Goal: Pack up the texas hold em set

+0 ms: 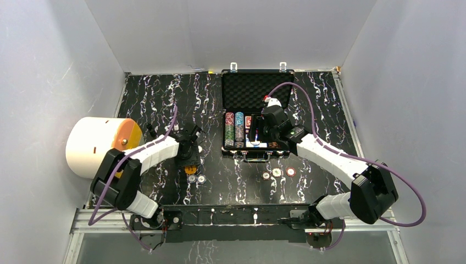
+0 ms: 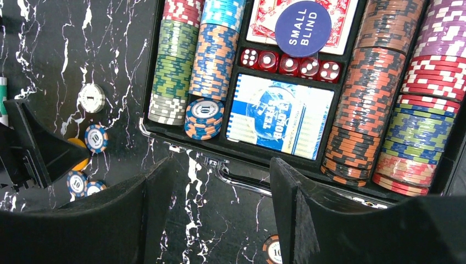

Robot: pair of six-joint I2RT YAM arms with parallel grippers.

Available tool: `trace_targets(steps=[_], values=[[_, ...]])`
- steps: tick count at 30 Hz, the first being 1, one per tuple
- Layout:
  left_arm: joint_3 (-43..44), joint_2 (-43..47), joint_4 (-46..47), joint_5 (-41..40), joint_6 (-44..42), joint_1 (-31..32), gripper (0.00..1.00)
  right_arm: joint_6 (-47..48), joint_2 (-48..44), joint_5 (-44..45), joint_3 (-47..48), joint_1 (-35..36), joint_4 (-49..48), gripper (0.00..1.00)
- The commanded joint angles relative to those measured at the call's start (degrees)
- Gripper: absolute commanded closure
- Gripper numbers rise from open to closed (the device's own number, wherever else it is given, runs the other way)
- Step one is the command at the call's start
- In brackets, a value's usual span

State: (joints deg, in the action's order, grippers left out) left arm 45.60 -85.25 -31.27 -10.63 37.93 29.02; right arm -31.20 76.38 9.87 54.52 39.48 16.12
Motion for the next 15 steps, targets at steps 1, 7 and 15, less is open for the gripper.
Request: trace_targets(steps=[1, 7, 15], values=[[-2.4, -4.6, -0.4, -3.0, -0.3, 0.0, 0.53, 0.0, -1.8, 0.1, 0.2, 0.0, -1.6, 0.29], [-0.8, -4.2, -6.3, -3.2, 0.5, 0.1, 0.49, 0.1, -1.9, 0.5, 0.3, 0.1, -1.9, 0.29], [0.2, -8.5, -7.6, -0.4, -0.9, 0.3, 0.51, 0.1, -2.1, 0.8, 0.3, 0.0, -2.1, 0.29]])
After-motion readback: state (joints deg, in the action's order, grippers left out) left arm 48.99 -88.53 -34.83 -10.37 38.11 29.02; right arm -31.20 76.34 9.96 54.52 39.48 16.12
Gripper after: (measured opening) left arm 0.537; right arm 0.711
